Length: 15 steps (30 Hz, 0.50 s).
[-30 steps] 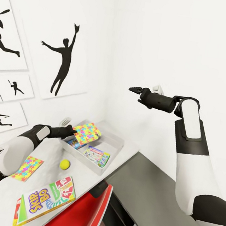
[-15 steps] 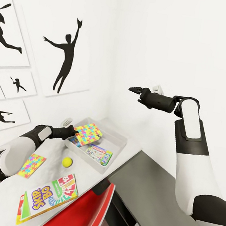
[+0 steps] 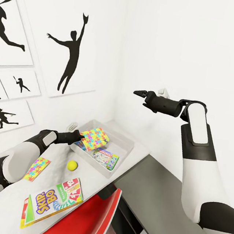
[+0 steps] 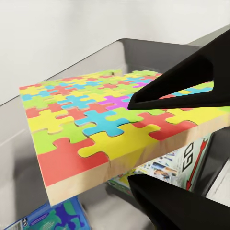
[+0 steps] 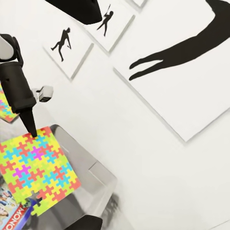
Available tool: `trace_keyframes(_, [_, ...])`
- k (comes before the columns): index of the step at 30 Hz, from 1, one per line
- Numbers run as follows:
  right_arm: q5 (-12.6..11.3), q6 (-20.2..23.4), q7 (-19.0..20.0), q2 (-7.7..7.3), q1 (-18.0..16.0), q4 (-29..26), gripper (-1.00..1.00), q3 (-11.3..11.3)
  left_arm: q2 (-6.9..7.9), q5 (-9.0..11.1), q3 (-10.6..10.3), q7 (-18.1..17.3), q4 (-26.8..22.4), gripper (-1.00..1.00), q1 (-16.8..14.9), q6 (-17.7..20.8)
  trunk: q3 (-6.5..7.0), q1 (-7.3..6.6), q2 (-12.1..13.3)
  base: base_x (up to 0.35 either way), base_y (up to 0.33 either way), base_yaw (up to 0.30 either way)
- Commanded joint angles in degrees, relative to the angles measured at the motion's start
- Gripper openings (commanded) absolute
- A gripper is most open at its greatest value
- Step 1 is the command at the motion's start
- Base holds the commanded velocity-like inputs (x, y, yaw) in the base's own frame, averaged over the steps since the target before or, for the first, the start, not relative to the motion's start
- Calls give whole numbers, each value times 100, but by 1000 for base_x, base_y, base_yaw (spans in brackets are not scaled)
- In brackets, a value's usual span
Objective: Put all the toys in the child's room - the three board games (two on the bed and one on the table), the two jigsaw puzzles on the table, and the tennis ball on the table - inside the toy box on the table in the child's room.
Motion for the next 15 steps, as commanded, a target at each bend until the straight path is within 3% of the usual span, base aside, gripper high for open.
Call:
trace_keyframes(1, [-60, 4, -60, -4, -5, -4, 100, 7, -1, 57, -9, 8, -2, -100, -5, 44, -22, 3, -13, 0, 0, 70])
trace_keyframes(8, [-54, 4, -60, 3, 0, -5, 100, 11, -134, 46, -8, -19, -2, -100, -5, 51, -87, 3, -13, 0, 0, 70])
trace_keyframes(15, [-58, 4, -60, -5, 0, -5, 100, 4, -172, 45, 3, -33, -2, -100, -5, 58, -152, 3, -13, 0, 0, 70])
